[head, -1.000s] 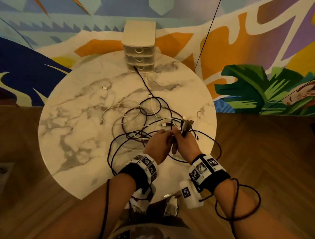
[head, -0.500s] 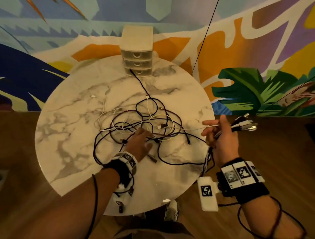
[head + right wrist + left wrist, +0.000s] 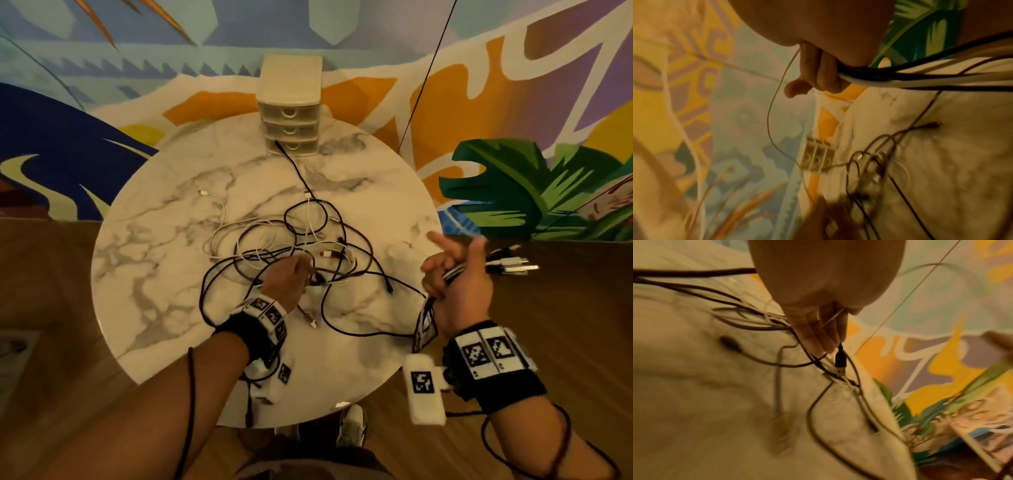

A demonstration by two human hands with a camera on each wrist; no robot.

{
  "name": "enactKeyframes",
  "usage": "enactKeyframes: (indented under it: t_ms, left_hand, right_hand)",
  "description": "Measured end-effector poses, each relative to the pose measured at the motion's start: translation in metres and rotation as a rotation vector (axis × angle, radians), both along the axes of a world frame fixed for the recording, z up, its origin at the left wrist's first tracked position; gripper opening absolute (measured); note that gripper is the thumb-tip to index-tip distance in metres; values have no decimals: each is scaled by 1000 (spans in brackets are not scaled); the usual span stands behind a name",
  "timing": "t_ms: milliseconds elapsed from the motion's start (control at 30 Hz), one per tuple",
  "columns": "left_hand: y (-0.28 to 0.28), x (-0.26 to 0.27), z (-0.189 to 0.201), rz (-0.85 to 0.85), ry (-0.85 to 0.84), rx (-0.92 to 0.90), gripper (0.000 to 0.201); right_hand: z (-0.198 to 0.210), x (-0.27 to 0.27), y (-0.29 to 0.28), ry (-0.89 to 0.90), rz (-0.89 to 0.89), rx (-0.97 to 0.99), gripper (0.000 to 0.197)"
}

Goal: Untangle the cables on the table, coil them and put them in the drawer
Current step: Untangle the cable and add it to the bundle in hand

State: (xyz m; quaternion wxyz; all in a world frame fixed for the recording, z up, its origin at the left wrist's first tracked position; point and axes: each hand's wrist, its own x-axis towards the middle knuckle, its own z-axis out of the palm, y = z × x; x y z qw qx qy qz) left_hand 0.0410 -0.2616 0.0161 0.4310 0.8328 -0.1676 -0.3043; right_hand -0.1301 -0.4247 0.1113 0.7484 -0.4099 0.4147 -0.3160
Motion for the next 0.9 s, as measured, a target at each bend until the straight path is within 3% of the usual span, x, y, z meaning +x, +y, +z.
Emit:
enactKeyframes:
  t_ms: [100, 200, 233, 333, 467, 600, 700, 900]
  left_hand:
    - [-20, -19, 39, -137, -150, -11, 40]
    - [-22, -46, 55, -442, -447, 170, 34]
    - [-20, -53, 54, -484, -475, 198, 33]
    - [-10, -60, 35, -546, -406, 193, 24]
    - [-1, -65, 15, -673, -384, 235, 19]
    - [-6, -60, 16, -674, -445, 223, 19]
    - [-5, -54, 8, -532, -337, 141, 22]
    - [14, 6, -20, -451, -348, 254, 26]
  right_hand:
    - [-15, 9, 34, 183, 264, -72, 58]
    - [-21, 24, 55, 387, 510, -180, 48]
    - [-24, 29, 56, 458, 571, -226, 47]
    - [-35, 39, 51, 581, 698, -319, 38]
    - [-42, 38, 57, 587, 841, -406, 33]
    - [-52, 35, 57, 596, 734, -380, 34]
    - [-52, 32, 53, 507, 566, -344, 31]
    - [-25, 15, 24, 318, 203, -396, 40]
